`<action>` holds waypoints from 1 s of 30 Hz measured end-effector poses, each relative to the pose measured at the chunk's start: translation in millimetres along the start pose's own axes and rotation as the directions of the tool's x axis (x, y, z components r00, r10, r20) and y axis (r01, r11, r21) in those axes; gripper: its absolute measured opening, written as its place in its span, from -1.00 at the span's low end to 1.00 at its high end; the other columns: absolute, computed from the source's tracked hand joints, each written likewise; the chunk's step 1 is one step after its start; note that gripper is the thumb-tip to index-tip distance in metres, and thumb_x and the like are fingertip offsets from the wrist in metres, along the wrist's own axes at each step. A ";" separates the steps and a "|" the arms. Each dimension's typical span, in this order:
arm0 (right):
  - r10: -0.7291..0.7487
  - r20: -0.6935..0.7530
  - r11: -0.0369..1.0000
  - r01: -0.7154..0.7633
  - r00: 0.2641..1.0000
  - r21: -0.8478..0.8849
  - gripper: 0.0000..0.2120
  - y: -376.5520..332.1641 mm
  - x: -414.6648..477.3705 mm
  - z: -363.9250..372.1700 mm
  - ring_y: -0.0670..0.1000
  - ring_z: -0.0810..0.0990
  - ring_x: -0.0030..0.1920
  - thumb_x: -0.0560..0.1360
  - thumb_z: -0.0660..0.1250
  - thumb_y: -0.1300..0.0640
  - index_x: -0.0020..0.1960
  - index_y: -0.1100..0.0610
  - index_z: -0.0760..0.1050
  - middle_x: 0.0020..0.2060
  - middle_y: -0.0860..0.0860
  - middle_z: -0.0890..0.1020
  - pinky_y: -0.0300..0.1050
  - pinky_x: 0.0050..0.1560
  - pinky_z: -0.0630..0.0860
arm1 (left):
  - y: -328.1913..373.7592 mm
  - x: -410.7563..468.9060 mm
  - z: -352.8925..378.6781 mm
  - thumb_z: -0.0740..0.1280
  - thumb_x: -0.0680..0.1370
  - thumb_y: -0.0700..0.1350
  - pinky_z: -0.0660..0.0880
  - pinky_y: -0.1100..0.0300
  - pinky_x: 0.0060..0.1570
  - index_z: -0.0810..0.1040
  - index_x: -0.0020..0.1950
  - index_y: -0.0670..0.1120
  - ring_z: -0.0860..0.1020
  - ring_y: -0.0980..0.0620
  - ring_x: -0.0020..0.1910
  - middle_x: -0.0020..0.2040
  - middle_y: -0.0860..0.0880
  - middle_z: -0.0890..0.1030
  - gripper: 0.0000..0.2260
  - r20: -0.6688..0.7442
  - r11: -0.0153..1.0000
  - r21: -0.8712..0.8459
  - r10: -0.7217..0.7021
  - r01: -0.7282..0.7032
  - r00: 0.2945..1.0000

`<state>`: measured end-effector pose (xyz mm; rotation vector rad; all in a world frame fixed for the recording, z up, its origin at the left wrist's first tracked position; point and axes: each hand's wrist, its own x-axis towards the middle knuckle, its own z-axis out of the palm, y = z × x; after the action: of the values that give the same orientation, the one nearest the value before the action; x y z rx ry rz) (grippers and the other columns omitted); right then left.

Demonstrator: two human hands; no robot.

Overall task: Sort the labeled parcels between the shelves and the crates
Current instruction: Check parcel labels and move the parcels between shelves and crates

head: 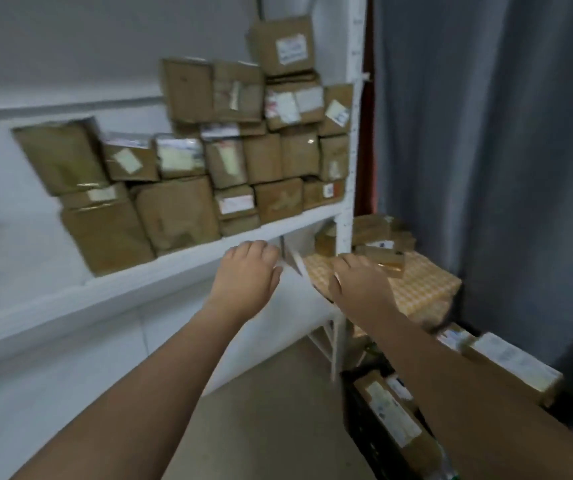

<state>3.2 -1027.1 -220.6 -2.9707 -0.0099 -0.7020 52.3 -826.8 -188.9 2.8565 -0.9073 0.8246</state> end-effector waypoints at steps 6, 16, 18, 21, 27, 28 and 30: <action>-0.206 -0.125 0.953 0.228 0.971 0.201 -0.69 -129.2 47.2 -7.3 0.14 0.48 0.18 0.57 0.16 0.14 0.28 0.16 0.48 0.20 0.09 0.55 0.01 0.16 0.37 | -108.4 -62.3 -64.5 0.18 0.59 0.02 0.35 0.03 0.05 0.50 0.20 -0.10 0.46 -0.16 0.09 0.14 -0.10 0.52 -0.71 -0.059 0.972 0.168 -0.154 0.162 0.986; -0.243 -0.290 0.876 0.338 0.926 0.345 -0.63 -294.3 142.7 -22.0 0.05 0.40 0.30 0.58 0.18 0.05 0.36 0.08 0.39 0.31 0.01 0.46 -0.01 0.25 0.33 | -257.2 -101.9 -129.2 0.39 0.48 -0.11 0.48 -0.06 -0.01 0.58 0.15 -0.19 0.55 -0.25 0.06 0.10 -0.20 0.59 -0.72 -0.144 0.936 0.231 -0.236 0.264 0.961; -0.197 -0.324 0.885 0.310 0.925 0.347 -0.58 -315.4 168.9 -25.6 0.07 0.37 0.33 0.56 0.21 -0.02 0.38 0.06 0.34 0.34 0.03 0.41 0.01 0.26 0.35 | -283.8 -102.4 -133.0 0.43 0.46 -0.14 0.50 -0.08 -0.05 0.59 0.13 -0.21 0.57 -0.27 0.02 0.09 -0.22 0.60 -0.72 -0.160 0.941 0.225 -0.219 0.252 0.962; -0.118 -0.327 0.920 0.228 0.938 0.320 -0.38 -353.8 212.0 -32.6 0.16 0.20 0.44 0.50 0.25 -0.20 0.46 0.00 0.20 0.46 0.11 0.22 0.12 0.37 0.25 | -319.2 -97.7 -134.7 0.37 0.51 -0.11 0.47 -0.07 0.02 0.56 0.19 -0.18 0.54 -0.25 0.10 0.16 -0.20 0.58 -0.71 -0.165 0.945 0.206 -0.222 0.254 0.961; -0.072 -0.211 0.988 0.099 0.975 0.120 -0.18 -409.5 281.4 -28.5 0.31 -0.03 0.50 0.38 0.06 -0.51 0.50 -0.09 0.10 0.53 0.20 -0.03 0.25 0.45 -0.10 | -368.8 -69.0 -123.8 0.28 0.56 -0.05 0.42 -0.03 0.10 0.51 0.26 -0.14 0.50 -0.19 0.17 0.23 -0.15 0.53 -0.69 -0.169 0.956 0.199 -0.183 0.215 0.968; -0.052 -0.206 0.988 0.081 0.977 0.135 -0.19 -412.8 285.6 -24.6 0.31 0.02 0.49 0.38 0.08 -0.50 0.48 -0.07 0.15 0.53 0.20 0.03 0.25 0.45 -0.02 | -374.2 -64.7 -120.1 0.27 0.56 -0.05 0.42 -0.03 0.10 0.50 0.26 -0.14 0.50 -0.19 0.17 0.23 -0.15 0.54 -0.69 -0.168 0.957 0.194 -0.183 0.214 0.969; -0.029 -0.276 0.981 0.081 0.961 0.179 -0.28 -415.5 288.9 -16.8 0.27 0.18 0.41 0.40 0.18 -0.43 0.39 -0.01 0.25 0.45 0.18 0.21 0.18 0.35 0.24 | -383.2 -57.6 -111.9 0.24 0.58 -0.02 0.40 -0.01 0.13 0.48 0.30 -0.11 0.48 -0.15 0.21 0.26 -0.12 0.52 -0.67 -0.156 0.956 0.179 -0.205 0.232 0.966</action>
<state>242.9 -618.8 -41.1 -2.6806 -0.1334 -1.0481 168.0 -457.9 -73.8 2.9445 -0.5080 1.1203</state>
